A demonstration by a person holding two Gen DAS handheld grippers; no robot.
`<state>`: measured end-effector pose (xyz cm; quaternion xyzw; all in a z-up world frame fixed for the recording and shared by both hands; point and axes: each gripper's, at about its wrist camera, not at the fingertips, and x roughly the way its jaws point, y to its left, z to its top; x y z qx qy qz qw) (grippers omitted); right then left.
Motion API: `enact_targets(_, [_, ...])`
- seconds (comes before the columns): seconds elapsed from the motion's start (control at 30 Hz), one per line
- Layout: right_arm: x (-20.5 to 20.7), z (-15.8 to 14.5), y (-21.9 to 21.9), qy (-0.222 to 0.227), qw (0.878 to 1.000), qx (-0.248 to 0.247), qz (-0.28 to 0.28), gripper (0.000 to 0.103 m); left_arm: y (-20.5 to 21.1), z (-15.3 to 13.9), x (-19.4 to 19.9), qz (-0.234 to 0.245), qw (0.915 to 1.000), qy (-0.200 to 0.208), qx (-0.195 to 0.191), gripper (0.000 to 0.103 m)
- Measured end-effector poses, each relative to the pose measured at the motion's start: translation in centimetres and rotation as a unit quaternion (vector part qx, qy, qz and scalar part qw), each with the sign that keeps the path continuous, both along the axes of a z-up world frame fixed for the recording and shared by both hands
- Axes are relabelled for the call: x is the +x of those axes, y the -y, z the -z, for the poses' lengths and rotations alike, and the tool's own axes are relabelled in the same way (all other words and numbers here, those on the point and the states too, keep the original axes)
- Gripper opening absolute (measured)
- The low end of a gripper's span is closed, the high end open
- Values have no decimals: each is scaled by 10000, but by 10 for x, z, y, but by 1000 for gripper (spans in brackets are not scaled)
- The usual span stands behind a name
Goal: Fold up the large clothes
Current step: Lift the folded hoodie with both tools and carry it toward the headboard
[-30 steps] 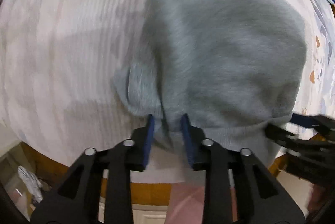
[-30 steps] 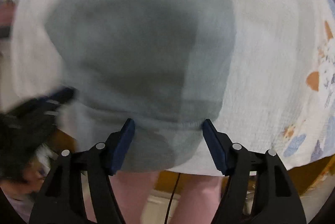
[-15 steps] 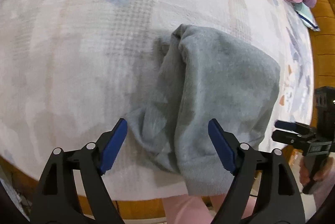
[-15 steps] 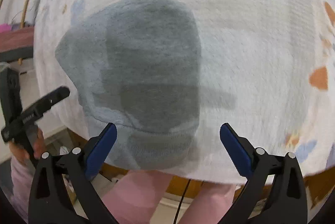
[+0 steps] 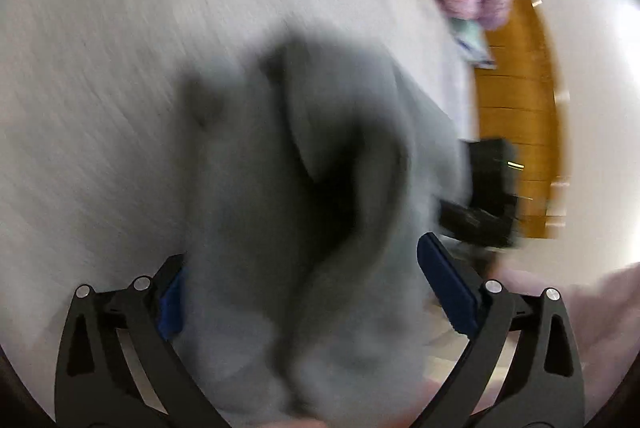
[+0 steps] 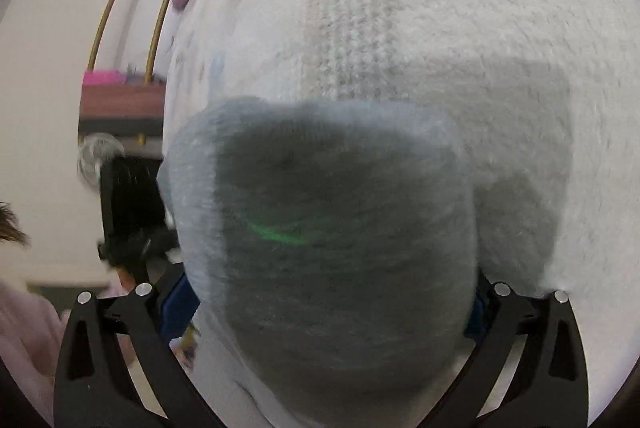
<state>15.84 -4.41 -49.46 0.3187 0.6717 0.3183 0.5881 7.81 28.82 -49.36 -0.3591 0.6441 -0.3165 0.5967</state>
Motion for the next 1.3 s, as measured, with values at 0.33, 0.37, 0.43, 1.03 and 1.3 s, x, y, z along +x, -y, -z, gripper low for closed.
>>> enact_targets(0.33, [-19,3,17,-1034,9928,467,387,89,16,2,-13,-570,9957,-594,-430,77])
enact_targets(0.37, [-17,-6,20,-1021,9932,336,447,81,17,-11,-11,-577,9973,-430,-142,70])
enact_targets(0.43, [-14,-26,23,-873,9952,158,418,74,21,-36,-7,-516,9980,-248,261,63])
enact_targets(1.03, [7,-334,75,651,9957,434,500,69,66,-364,-4,-762,9787,1473,1210,55])
enact_targets(1.3, [-23,-415,153,1369,9871,193,804,69,171,-445,-33,-594,9589,2459,1284,54])
